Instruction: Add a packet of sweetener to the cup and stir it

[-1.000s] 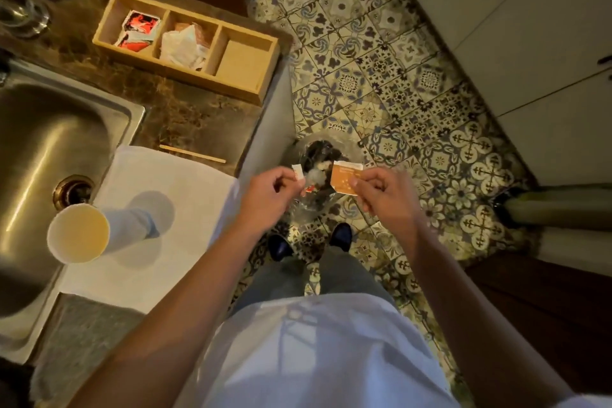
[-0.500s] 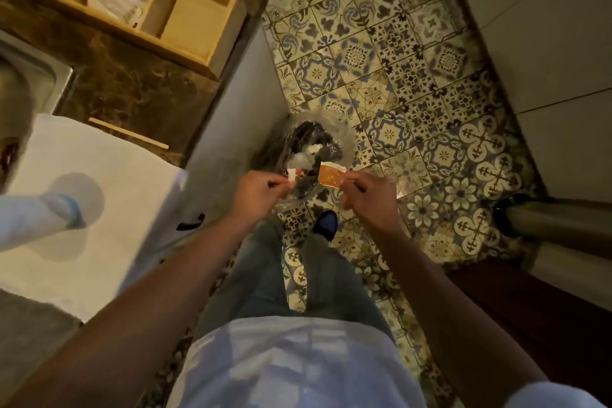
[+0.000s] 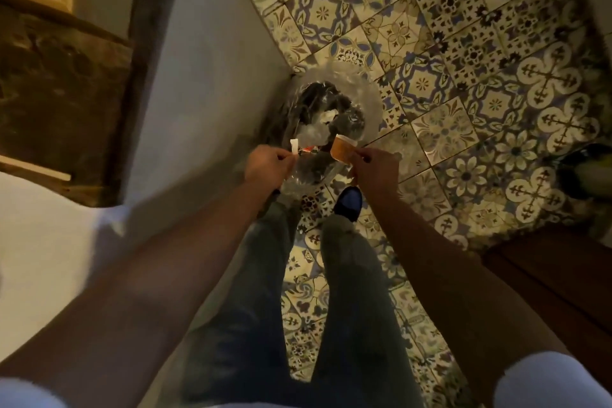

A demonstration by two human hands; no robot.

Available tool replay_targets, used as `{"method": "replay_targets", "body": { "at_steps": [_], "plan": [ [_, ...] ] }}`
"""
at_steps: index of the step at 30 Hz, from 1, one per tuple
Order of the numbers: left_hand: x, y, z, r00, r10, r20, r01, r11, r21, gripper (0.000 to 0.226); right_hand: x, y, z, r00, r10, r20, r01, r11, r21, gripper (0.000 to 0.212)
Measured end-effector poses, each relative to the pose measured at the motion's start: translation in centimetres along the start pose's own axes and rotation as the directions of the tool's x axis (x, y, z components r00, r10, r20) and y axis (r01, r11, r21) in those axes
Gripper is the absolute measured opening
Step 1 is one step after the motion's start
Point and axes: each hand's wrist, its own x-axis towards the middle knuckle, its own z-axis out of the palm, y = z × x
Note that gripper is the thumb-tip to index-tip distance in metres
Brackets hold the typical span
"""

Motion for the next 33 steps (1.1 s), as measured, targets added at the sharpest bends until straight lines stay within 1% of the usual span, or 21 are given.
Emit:
{"method": "replay_targets", "body": {
  "at_steps": [3,6,9,12,14,17,21,25,27,29,33],
  "plan": [
    [2.7,-0.7,1.6,1.000,-0.003,-0.001,0.003,1.000,-0.018,0.016,2.3,1.0,2.5,1.000,0.013,-0.001,-0.013,0.999,-0.037,0.026],
    [4.9,-1.8,3.3,0.999,-0.020,-0.031,0.018,0.999,-0.044,0.016,4.2,1.5,4.8,0.999,0.036,0.020,-0.035,0.998,-0.059,0.032],
    [6.7,-3.2,4.9,0.998,-0.059,-0.020,0.058,0.996,-0.070,0.016,6.2,2.1,6.1,0.995,0.093,0.036,-0.092,0.996,-0.016,0.027],
    [8.2,-4.1,5.9,0.996,-0.086,-0.012,0.085,0.993,-0.080,0.015,7.7,2.3,6.7,0.995,0.089,0.047,-0.087,0.995,-0.038,0.027],
    [9.1,-4.4,6.3,0.996,-0.091,0.000,0.091,0.992,-0.084,0.014,8.7,2.5,7.0,0.994,0.095,0.051,-0.094,0.995,-0.011,0.027],
    [10.1,-4.2,6.6,0.998,-0.062,0.006,0.062,0.995,-0.081,0.015,9.8,2.7,7.6,0.994,0.105,0.038,-0.105,0.994,0.010,0.025],
    [10.9,-3.6,6.6,0.999,-0.039,-0.016,0.037,0.995,-0.094,0.017,10.4,2.0,7.7,0.996,0.061,0.069,-0.061,0.998,0.003,0.026],
    [10.2,-3.4,6.3,0.999,-0.034,-0.018,0.033,0.995,-0.092,0.015,9.7,1.4,7.3,0.991,0.077,0.105,-0.081,0.996,0.035,0.022],
    [9.2,-3.3,6.0,0.998,-0.043,-0.036,0.038,0.993,-0.113,0.012,8.9,1.0,6.7,0.989,0.107,0.102,-0.116,0.989,0.089,0.022],
    [7.7,-2.8,5.3,0.996,-0.057,-0.068,0.049,0.992,-0.121,0.014,7.6,0.4,5.7,0.989,0.120,0.090,-0.132,0.982,0.139,0.024],
    [4.3,-2.2,3.6,0.996,-0.042,-0.083,0.031,0.990,-0.136,0.017,3.6,-1.5,3.1,0.997,0.058,0.056,-0.068,0.978,0.198,0.021]
  ]
}}
